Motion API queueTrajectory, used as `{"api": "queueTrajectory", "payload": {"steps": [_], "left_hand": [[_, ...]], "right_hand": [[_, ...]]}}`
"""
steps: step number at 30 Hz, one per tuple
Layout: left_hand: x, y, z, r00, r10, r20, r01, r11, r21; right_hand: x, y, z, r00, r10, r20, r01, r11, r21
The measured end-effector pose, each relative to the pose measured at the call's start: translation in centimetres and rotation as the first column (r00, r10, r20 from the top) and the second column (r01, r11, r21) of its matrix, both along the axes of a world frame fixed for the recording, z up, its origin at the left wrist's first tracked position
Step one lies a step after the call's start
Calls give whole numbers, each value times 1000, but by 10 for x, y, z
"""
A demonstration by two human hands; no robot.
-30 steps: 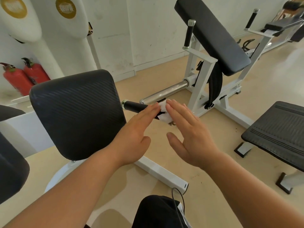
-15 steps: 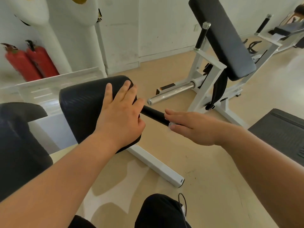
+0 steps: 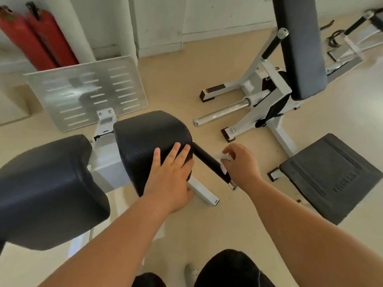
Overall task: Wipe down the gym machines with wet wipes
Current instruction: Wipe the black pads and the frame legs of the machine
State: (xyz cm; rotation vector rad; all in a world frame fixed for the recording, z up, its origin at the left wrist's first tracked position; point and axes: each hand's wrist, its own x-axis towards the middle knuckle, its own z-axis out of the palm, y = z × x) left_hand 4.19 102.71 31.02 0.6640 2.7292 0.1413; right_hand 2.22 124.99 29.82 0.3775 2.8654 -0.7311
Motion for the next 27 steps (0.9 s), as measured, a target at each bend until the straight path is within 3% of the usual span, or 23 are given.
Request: {"api": "queueTrajectory", "payload": {"steps": [5,8,10,11,12,14,16,18,21,23,24,27], "left_hand": [[11,17,24,977,165,137,-193,955,226],[8,46,16,938,221,267,-285,931,230],[1,71,2,851,311,423,-423,883,202],[-3,83,-6,758,389,524,-553,809,198],[-8,96,-13,618,468,632,-712,675,195],[-20,120,-22,268,571,776,-959,232,161],[-30,142,-29,-34,600,799,-983,-164,82],[-35,160,-34,-222,602,767,-907,-417,64],[-35,184,-43,-388,648,656,-849,-527,18],[-34,195,-49,-506,580,638,-763,-646,-19],[-34,198,-54,-550,556,623,-728,-685,-30],[-33,197,-62,-625,523,580,-663,-748,-41]], "right_hand": [[-9,14,18,985,107,135,-103,994,-41],[-38,30,12,967,197,162,-183,979,-95],[-67,41,-1,964,206,166,-177,969,-172],[-81,45,-10,958,231,173,-193,958,-213],[-93,48,-19,943,275,185,-228,943,-241],[-114,48,-35,900,393,187,-328,895,-301],[-129,43,-40,866,466,182,-374,845,-383],[-141,36,-41,833,535,142,-435,792,-427],[-154,20,-44,802,597,-19,-547,721,-426],[-152,14,-56,724,679,-122,-664,637,-391],[-149,15,-65,638,759,-127,-741,561,-368],[-135,40,-92,243,966,-86,-926,205,-318]]}}
